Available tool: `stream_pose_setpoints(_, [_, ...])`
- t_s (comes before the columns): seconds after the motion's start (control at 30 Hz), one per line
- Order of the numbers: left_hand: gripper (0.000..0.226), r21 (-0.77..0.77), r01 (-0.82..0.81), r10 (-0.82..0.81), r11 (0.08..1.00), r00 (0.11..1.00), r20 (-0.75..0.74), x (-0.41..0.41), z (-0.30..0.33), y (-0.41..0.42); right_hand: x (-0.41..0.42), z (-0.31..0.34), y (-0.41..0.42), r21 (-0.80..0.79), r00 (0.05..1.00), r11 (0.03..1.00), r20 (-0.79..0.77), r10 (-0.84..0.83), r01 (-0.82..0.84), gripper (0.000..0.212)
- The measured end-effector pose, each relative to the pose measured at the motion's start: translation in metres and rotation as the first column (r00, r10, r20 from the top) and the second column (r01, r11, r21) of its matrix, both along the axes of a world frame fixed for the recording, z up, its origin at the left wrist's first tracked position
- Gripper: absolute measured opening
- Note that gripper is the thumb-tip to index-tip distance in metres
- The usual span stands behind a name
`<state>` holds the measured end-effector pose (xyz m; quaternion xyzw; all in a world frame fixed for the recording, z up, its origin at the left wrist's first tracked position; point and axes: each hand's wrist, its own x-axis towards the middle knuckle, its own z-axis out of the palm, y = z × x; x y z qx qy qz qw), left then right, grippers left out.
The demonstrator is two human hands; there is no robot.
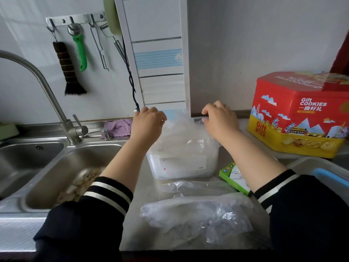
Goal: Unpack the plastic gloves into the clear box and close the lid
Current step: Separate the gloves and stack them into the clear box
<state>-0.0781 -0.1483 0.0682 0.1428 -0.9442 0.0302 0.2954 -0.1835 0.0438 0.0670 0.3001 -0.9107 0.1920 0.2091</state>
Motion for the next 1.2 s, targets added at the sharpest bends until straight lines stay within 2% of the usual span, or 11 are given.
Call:
stream_pose_setpoints(0.17, [0.028,0.216,0.118,-0.096,0.969,0.989,-0.109,0.016,0.008,0.020,0.035,0.011,0.010,-0.278,0.897,0.899,0.192,0.398,-0.339,0.015])
stream_pose_setpoints(0.3, [0.029,0.580,0.250,-0.249,0.776,0.965,-0.083,0.038,0.010,0.045,0.044,-0.002,0.003,-0.025,0.862,0.927,0.358,0.359,-0.375,0.032])
stream_pose_setpoints(0.4, [0.052,0.474,0.094,-0.234,0.875,0.941,0.245,0.047,-0.001,0.051,0.048,-0.006,0.002,0.148,0.878,0.930,0.405,0.254,-0.337,0.051])
stream_pose_setpoints(0.47, [0.058,0.445,0.036,-0.186,0.895,0.936,0.298,0.047,-0.009,0.046,0.052,-0.005,0.003,0.164,0.880,0.930,0.411,0.238,-0.328,0.054])
stream_pose_setpoints(0.57, [0.045,0.487,0.126,-0.198,0.864,0.975,0.099,0.049,-0.016,0.040,0.053,-0.005,0.008,0.101,0.875,0.945,0.418,0.244,-0.312,0.052])
stream_pose_setpoints(0.67, [0.029,0.321,0.207,-0.166,0.924,0.974,-0.151,0.054,-0.020,0.042,0.059,-0.006,0.025,-0.121,0.881,0.949,0.353,0.316,-0.292,0.034])
stream_pose_setpoints(0.77, [0.020,0.141,0.290,-0.205,0.947,0.879,-0.431,0.065,-0.027,0.056,0.083,-0.008,0.049,-0.390,0.913,0.885,0.203,0.352,-0.255,0.017])
stream_pose_setpoints(0.83, [0.018,0.194,0.360,-0.221,0.912,0.833,-0.506,0.076,-0.037,0.074,0.098,-0.015,0.063,-0.460,0.894,0.858,0.247,0.373,-0.230,0.014])
stream_pose_setpoints(1.0, [0.006,0.526,0.330,-0.218,0.784,0.939,-0.265,0.088,-0.076,0.106,0.113,-0.062,0.072,-0.044,0.876,0.990,0.463,0.136,-0.130,0.014])
stream_pose_setpoints(1.1, [0.019,0.588,0.215,-0.228,0.780,0.972,-0.053,0.086,-0.100,0.109,0.113,-0.085,0.069,0.182,0.892,0.970,0.447,0.068,-0.164,0.039])
stream_pose_setpoints(1.2, [0.026,0.582,0.194,-0.227,0.789,0.974,-0.016,0.086,-0.115,0.111,0.110,-0.097,0.063,0.218,0.898,0.968,0.439,0.015,-0.123,0.036])
